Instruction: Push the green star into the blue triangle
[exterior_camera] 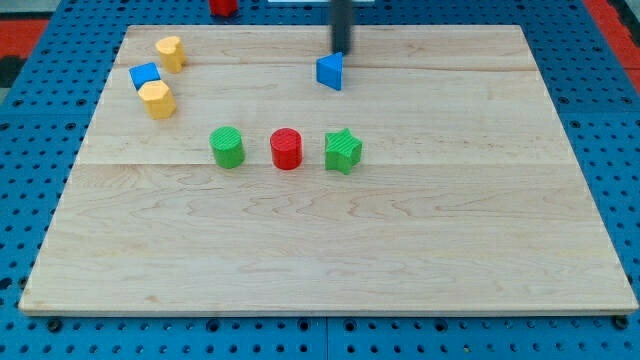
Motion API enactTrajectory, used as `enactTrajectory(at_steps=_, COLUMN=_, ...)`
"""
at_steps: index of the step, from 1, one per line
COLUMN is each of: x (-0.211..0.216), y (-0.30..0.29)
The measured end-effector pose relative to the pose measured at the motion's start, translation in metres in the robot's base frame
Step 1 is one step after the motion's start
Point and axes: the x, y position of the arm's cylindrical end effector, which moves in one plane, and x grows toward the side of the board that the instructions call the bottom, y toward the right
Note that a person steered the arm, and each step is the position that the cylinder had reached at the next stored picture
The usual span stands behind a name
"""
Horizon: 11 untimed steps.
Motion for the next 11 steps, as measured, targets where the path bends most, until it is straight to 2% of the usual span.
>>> enactTrajectory(at_steps=2, x=0.055, y=-0.081)
enactTrajectory(at_steps=3, x=0.102, y=-0.075)
enactTrajectory(at_steps=4, x=0.122, y=0.035)
enactTrajectory(at_steps=5, x=0.176, y=0.072)
enactTrajectory(at_steps=6, x=0.195, y=0.027)
enactTrajectory(at_steps=8, x=0.197, y=-0.033)
enactTrajectory(at_steps=10, x=0.128, y=-0.084)
enactTrajectory(at_steps=11, x=0.126, y=-0.090)
